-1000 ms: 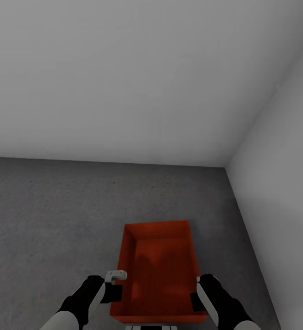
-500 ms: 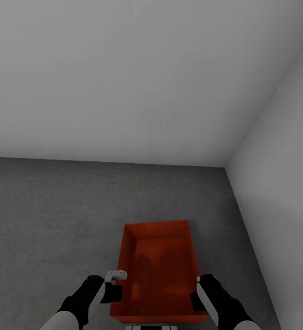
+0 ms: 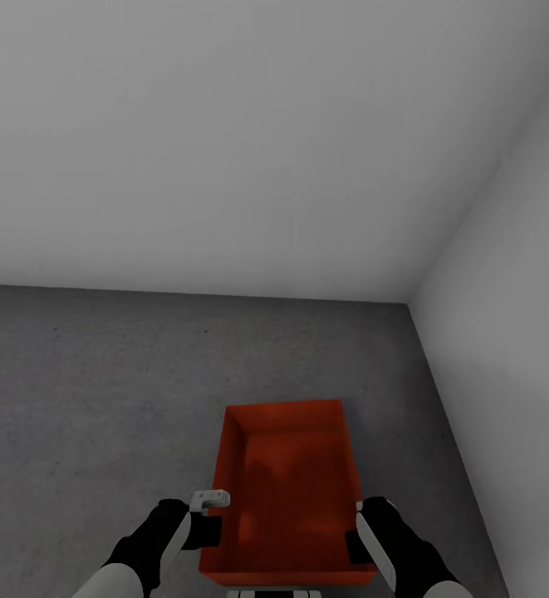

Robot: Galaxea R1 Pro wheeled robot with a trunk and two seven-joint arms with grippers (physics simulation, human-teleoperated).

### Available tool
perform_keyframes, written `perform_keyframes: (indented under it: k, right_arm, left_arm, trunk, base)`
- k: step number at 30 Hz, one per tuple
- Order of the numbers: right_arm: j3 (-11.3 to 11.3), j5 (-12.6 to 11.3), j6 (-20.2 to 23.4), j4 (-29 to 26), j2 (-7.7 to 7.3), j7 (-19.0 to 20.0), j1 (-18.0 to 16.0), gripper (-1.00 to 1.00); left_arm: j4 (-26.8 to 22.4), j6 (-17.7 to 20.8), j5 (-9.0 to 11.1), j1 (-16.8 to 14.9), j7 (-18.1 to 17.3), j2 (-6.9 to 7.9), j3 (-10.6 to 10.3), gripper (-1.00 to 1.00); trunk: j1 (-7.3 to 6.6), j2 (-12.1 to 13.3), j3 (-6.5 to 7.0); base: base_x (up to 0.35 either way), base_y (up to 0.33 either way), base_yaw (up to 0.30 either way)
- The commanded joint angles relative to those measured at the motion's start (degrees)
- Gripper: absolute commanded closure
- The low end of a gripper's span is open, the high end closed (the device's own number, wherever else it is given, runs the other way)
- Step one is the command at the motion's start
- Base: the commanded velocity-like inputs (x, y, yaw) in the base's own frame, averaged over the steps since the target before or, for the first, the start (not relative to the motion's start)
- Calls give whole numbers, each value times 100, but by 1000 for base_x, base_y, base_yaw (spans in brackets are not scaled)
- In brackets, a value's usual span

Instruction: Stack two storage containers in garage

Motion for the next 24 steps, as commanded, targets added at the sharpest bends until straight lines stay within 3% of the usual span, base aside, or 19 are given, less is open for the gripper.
perform_keyframes:
  k: [1,24]
  right_arm:
    - [10,-370,-49,-10,86,-23,-3,100]
    - [10,-370,-49,-10,86,-23,-6,100]
  left_arm:
    - [-6,36,67,4,-12,-10,-14,100]
    - [-8,36,63,4,-12,-10,-14,100]
  trunk:
    - [-1,-2,-4]
    - [-1,-2,-4]
  base:
    - [0,0,0]
    - [0,0,0]
